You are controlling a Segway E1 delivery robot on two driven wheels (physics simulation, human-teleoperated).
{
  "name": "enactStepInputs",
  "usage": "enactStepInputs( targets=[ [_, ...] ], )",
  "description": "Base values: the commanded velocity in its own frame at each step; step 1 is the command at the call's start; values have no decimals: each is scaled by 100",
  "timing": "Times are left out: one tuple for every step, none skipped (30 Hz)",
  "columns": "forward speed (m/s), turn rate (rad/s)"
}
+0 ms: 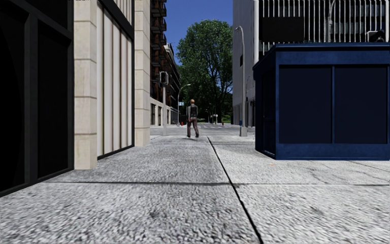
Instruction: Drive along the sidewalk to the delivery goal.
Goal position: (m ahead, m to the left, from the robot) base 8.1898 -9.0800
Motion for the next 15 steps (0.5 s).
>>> enactStepInputs(
  targets=[
    [200,0],
    [200,0],
    [200,0],
    [200,0],
    [200,0],
    [200,0],
    [200,0],
    [200,0],
    [200,0],
    [200,0],
    [200,0],
    [200,0],
    [200,0],
    [200,0],
    [200,0]
  ],
)
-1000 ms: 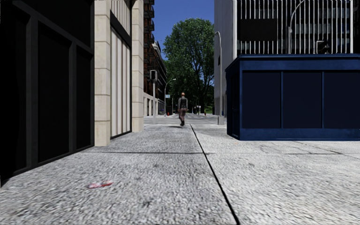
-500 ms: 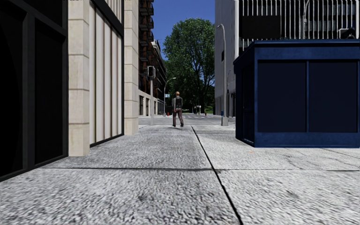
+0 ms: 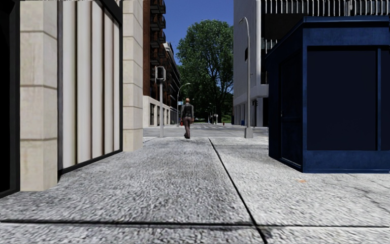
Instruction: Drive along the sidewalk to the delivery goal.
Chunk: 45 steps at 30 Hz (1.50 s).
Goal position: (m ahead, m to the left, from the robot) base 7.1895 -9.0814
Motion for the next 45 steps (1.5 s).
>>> enactStepInputs(
  targets=[
    [200,0],
    [200,0],
    [200,0],
    [200,0],
    [200,0],
    [200,0],
    [200,0],
    [200,0],
    [200,0],
    [200,0],
    [200,0],
    [200,0],
    [200,0],
    [200,0],
    [200,0],
    [200,0],
    [200,0],
    [200,0],
    [200,0],
    [200,0],
    [200,0],
    [200,0],
    [200,0],
    [196,0],
    [188,0],
    [169,0],
    [169,0],
    [146,0],
    [119,0],
    [106,0],
    [102,0],
    [102,0],
    [102,0],
    [101,0],
    [101,0],
    [101,0],
    [101,0],
    [101,-1],
    [101,-8],
    [101,-16],
    [101,-16],
    [101,-20],
    [101,-24],
    [101,-25],
    [101,-26]
  ],
)
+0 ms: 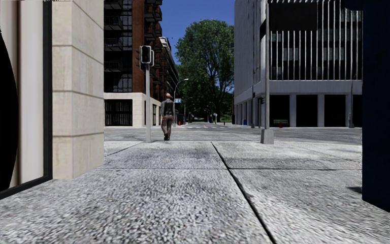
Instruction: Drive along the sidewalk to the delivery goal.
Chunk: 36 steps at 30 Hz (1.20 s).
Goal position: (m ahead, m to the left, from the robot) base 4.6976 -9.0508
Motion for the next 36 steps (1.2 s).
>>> enactStepInputs(
  targets=[
    [101,-26],
    [101,-26],
    [101,-26],
    [101,-26],
    [101,-26],
    [101,-26],
    [101,-26],
    [101,-26],
    [101,-26],
    [101,-26],
    [101,-26],
    [101,-26],
    [101,-26],
    [101,-26],
    [101,-26],
    [101,-26],
    [101,-26],
    [101,-26],
    [102,-26],
    [102,-26],
    [102,-27],
    [102,-27],
    [102,-31],
    [102,-33],
    [102,-34],
    [102,-34],
    [102,-36],
    [102,-37],
    [102,-39],
    [102,-42],
    [102,-47],
    [102,-51],
    [102,-51],
    [102,-51],
    [102,-51],
    [102,-51]
  ],
)
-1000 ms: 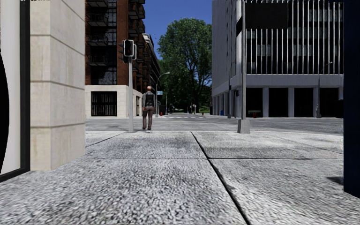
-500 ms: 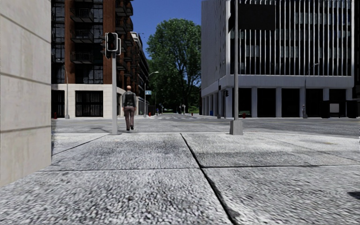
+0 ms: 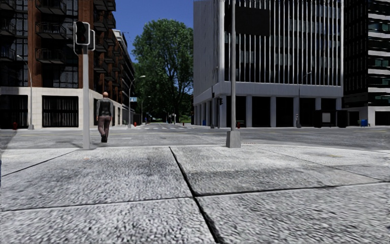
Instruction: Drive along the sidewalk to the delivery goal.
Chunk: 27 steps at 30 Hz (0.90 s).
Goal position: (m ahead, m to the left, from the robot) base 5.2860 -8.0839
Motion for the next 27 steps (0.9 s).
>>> enactStepInputs(
  targets=[
    [102,-51],
    [102,-51],
    [102,-51],
    [102,-51],
    [102,-51],
    [102,-51],
    [102,-51],
    [102,-51],
    [102,-51],
    [102,-51],
    [102,-51],
    [102,-51],
    [102,-51],
    [102,-51],
    [102,-51],
    [102,-51],
    [103,-48],
    [103,-48],
    [104,-46],
    [104,-46],
    [104,-46],
    [104,-46],
    [104,-46],
    [104,-46],
    [104,-47],
    [104,-50],
    [104,-50]
  ],
)
